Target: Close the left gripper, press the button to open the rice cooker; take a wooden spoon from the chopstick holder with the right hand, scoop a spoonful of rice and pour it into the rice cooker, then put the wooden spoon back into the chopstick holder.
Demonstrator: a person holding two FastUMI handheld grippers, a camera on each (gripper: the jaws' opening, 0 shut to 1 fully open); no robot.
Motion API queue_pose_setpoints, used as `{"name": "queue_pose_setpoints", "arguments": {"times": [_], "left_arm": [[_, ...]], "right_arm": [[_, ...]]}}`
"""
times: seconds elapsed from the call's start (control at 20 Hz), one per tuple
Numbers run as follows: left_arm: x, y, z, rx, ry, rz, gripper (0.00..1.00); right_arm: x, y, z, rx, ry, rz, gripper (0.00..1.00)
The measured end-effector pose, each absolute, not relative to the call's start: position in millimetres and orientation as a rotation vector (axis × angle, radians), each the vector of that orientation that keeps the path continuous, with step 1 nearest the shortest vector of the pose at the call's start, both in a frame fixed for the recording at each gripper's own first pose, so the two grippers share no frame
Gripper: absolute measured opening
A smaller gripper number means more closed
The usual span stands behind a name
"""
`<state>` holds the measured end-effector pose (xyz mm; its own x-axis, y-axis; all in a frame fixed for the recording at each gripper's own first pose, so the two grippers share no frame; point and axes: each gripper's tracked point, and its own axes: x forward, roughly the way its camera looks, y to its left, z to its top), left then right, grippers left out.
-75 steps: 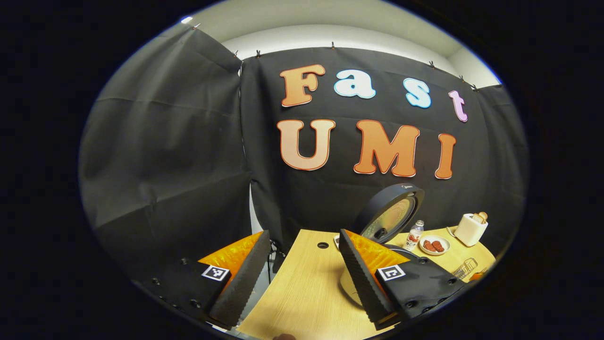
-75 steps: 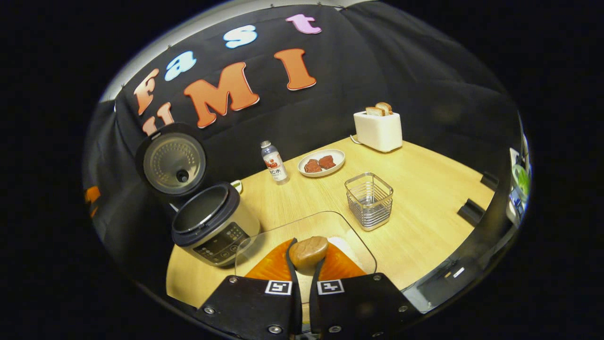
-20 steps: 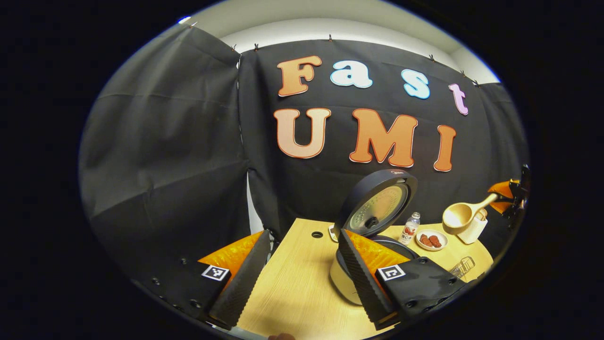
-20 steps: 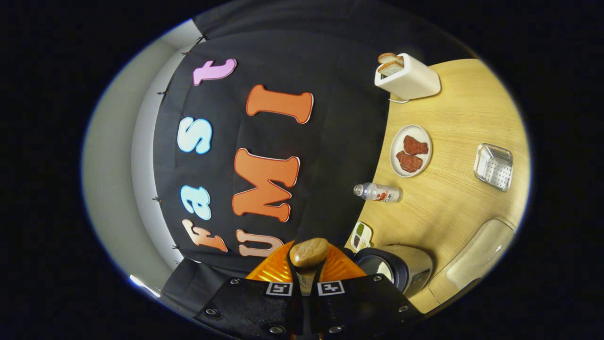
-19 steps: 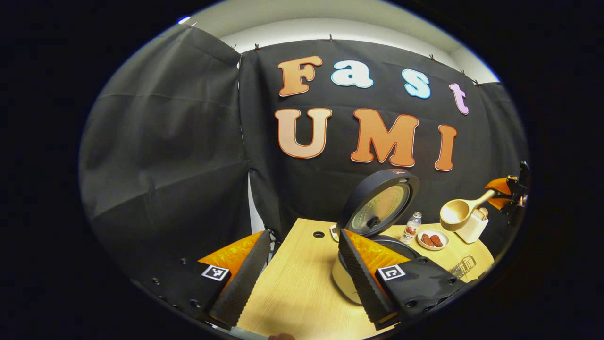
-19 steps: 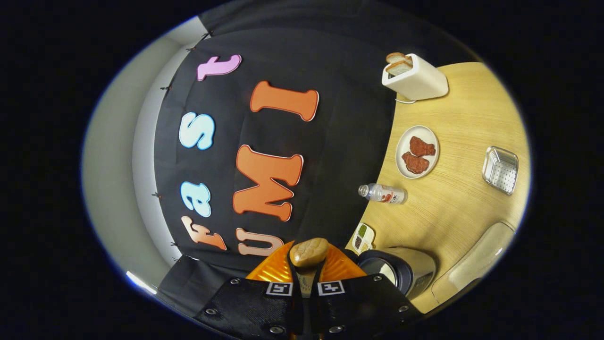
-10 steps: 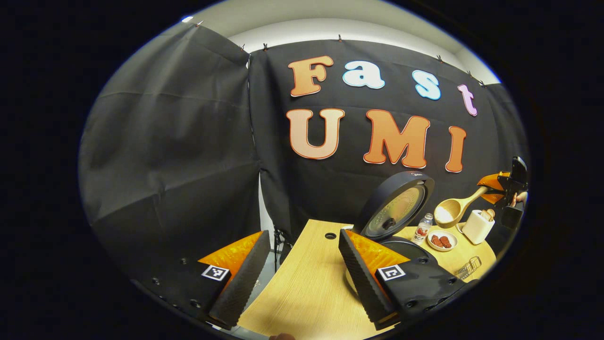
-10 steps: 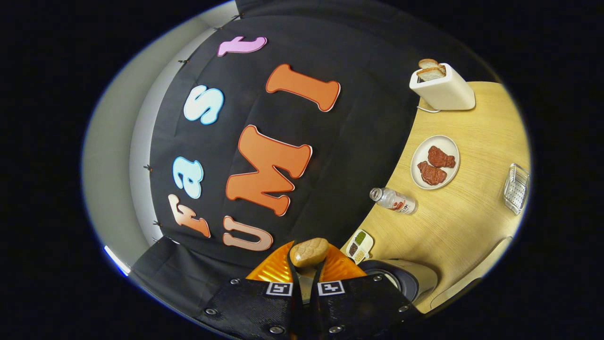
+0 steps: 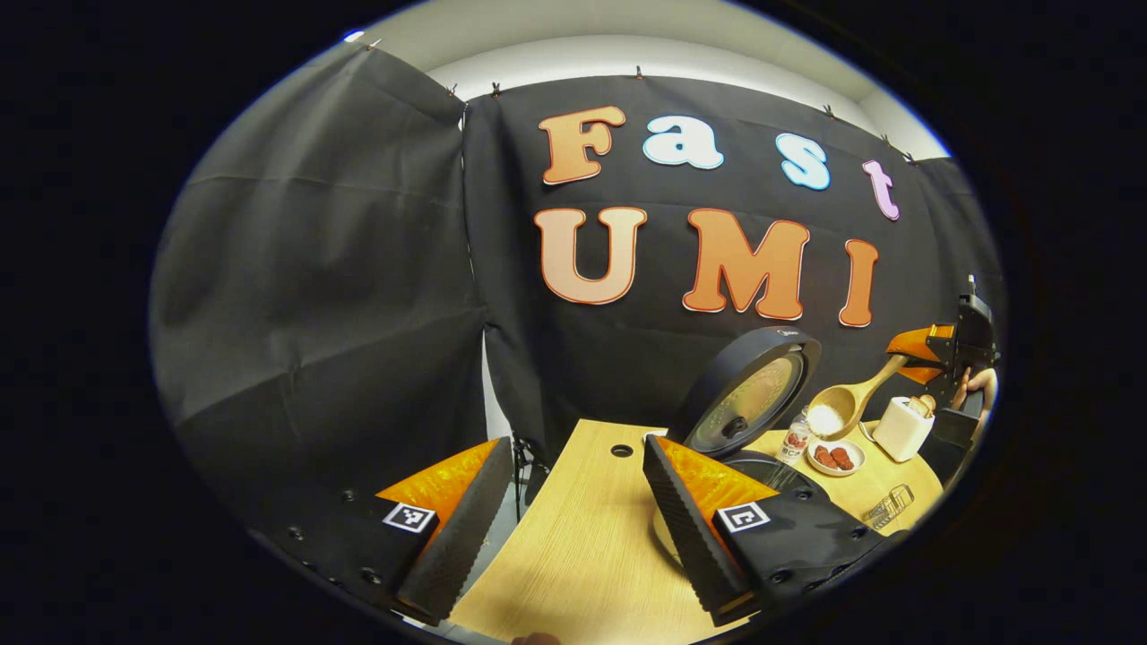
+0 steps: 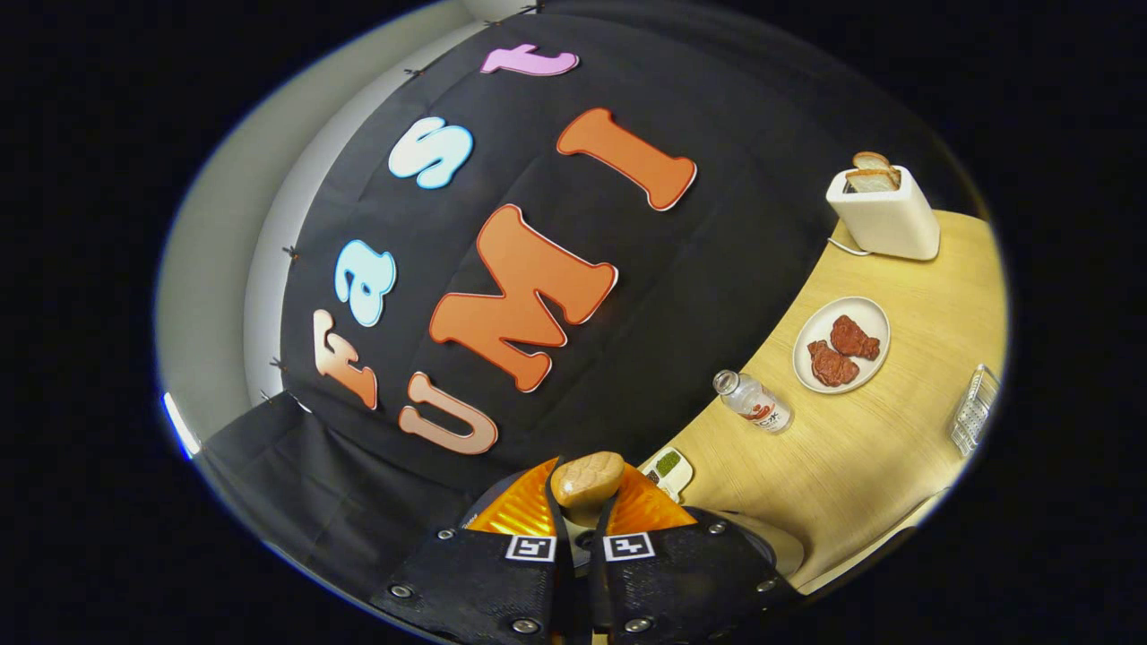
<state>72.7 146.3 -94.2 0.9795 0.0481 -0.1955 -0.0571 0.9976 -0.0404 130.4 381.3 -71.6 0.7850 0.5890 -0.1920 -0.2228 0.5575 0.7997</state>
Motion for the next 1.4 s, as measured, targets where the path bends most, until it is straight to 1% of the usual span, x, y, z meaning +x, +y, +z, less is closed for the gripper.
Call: {"name": "queue_pose_setpoints", "arguments": {"times": [0.05, 0.1, 0.25, 0.3, 0.35, 0.45, 0.65, 0.75, 1.3, 1.35, 1.4], "left_arm": [[72.6, 145.9, -93.8, -0.045, 0.193, 0.052, 0.99], [72.9, 145.9, -93.0, -0.042, 0.190, 0.051, 0.97], [74.6, 142.3, -89.7, -0.041, 0.182, 0.038, 0.99], [73.8, 142.7, -89.2, -0.041, 0.179, 0.036, 0.97], [74.2, 142.0, -88.4, -0.040, 0.176, 0.037, 0.99], [74.7, 141.1, -88.3, -0.035, 0.177, 0.037, 0.97], [74.6, 141.0, -88.0, -0.037, 0.181, 0.033, 0.97], [74.8, 141.0, -88.3, -0.039, 0.180, 0.034, 0.99], [74.7, 140.7, -87.9, -0.048, 0.181, 0.041, 0.99], [74.7, 140.9, -87.8, -0.048, 0.181, 0.042, 0.97], [74.7, 141.0, -88.2, -0.049, 0.181, 0.044, 0.99]], "right_arm": [[129.2, 384.0, -70.9, 0.832, 0.470, 0.508, 0.05], [129.0, 385.9, -71.3, 0.814, 0.466, 0.515, 0.05], [123.1, 393.1, -68.0, 0.753, 0.453, 0.544, 0.05], [122.1, 395.5, -65.9, 0.729, 0.441, 0.553, 0.05], [120.5, 397.6, -64.1, 0.702, 0.428, 0.562, 0.05], [118.0, 402.3, -60.2, 0.650, 0.405, 0.579, 0.05], [112.7, 407.6, -54.2, 0.568, 0.375, 0.603, 0.05], [110.5, 410.5, -52.2, 0.539, 0.364, 0.616, 0.05], [89.9, 436.7, -52.6, 0.279, 0.293, 0.722, 0.05], [86.6, 438.4, -55.0, 0.254, 0.289, 0.733, 0.05], [83.9, 440.7, -57.2, 0.233, 0.286, 0.745, 0.05]]}}
